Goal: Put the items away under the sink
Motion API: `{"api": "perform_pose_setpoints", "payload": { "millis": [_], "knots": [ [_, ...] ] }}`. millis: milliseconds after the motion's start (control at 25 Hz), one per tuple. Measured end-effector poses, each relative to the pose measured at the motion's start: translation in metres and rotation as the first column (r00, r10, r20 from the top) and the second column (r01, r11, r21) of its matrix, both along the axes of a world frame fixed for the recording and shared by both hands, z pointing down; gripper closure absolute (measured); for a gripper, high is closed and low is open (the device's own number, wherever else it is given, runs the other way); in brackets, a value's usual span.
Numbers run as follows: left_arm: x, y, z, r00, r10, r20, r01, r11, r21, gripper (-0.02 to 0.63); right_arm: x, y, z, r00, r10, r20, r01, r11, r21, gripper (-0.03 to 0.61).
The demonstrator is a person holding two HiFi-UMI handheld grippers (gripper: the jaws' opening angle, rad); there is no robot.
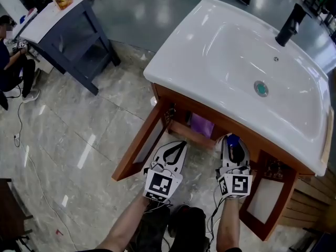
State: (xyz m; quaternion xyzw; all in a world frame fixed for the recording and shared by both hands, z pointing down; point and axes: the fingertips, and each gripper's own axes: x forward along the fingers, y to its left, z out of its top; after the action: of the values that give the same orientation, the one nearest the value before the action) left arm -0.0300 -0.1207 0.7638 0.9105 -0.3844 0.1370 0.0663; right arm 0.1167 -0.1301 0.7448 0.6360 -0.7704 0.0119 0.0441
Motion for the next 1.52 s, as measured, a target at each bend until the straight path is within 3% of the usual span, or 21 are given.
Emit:
{"api": "perform_pose_setpoints", "payload": {
  "millis": [880, 1320, 1400, 1520],
  "knots": [
    [0.002, -0.015, 0.022, 1.000, -0.014, -0.027, 0.015, 0.999, 0.043, 0.607, 0.005, -0.035, 0.011, 1.000, -0.003, 0.022, 0.001, 0.997, 0.077, 0.466],
    [0.010, -0.017, 0.024, 1.000, -0.001, -0.021, 0.003, 0.999, 0.053, 0.607, 0.007, -0.035, 0.014, 1.000, -0.004, 0.018, 0.002, 0.997, 0.071, 0.465],
    [0.011, -0.016, 0.025, 1.000, 0.002, -0.019, -0.001, 0.999, 0.052, 0.607, 0.007, -0.034, 0.016, 1.000, -0.014, 0.018, 0.012, 0.998, 0.064, 0.448],
    [0.011, -0.014, 0.026, 1.000, 0.001, -0.013, 0.000, 0.999, 0.050, 0.607, 0.004, -0.030, 0.019, 0.998, -0.057, 0.029, 0.055, 0.997, 0.051, 0.372]
  ]
}}
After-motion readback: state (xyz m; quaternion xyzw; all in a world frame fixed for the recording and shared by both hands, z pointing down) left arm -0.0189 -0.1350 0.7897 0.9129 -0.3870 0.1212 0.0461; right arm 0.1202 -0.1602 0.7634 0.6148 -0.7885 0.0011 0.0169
